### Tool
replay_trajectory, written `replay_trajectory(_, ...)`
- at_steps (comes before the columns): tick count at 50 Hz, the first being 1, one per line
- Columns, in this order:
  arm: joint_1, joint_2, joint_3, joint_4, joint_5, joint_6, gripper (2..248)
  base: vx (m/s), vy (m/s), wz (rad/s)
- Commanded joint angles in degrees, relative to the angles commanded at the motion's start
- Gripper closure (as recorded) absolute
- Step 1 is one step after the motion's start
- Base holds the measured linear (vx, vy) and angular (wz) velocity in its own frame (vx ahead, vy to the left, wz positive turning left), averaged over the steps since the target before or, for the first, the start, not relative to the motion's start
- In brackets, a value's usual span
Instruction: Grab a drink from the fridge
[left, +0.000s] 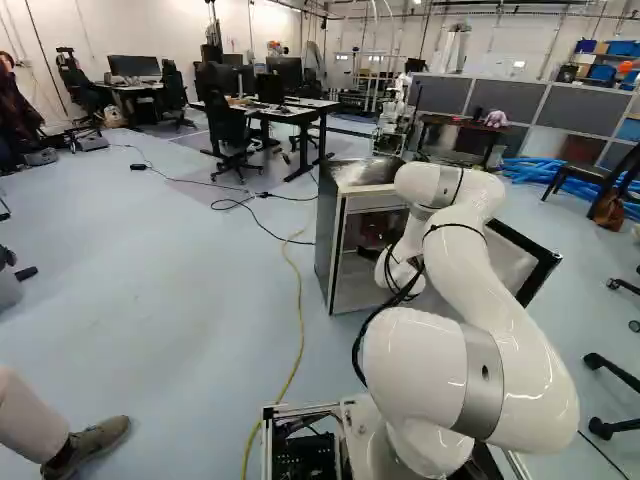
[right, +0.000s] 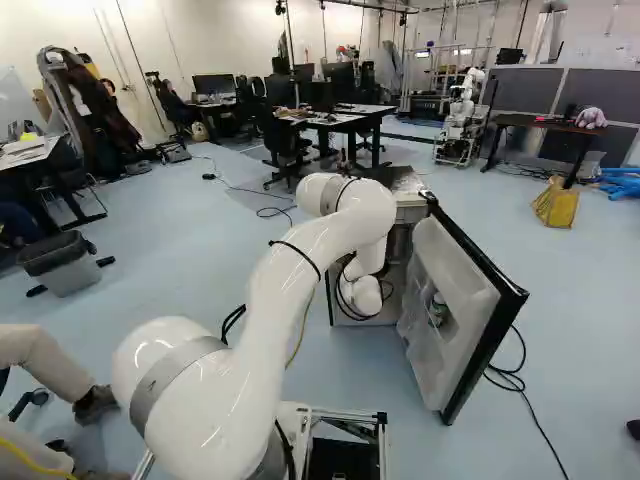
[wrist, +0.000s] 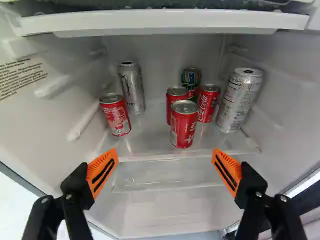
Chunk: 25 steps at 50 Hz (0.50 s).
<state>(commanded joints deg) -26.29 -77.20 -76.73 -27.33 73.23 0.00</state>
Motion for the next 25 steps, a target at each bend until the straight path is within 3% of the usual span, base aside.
replay_trajectory(25,0.24,-0.73,-1.42,0.00,-0.50,0.00,3,0.000,0.000,0.000)
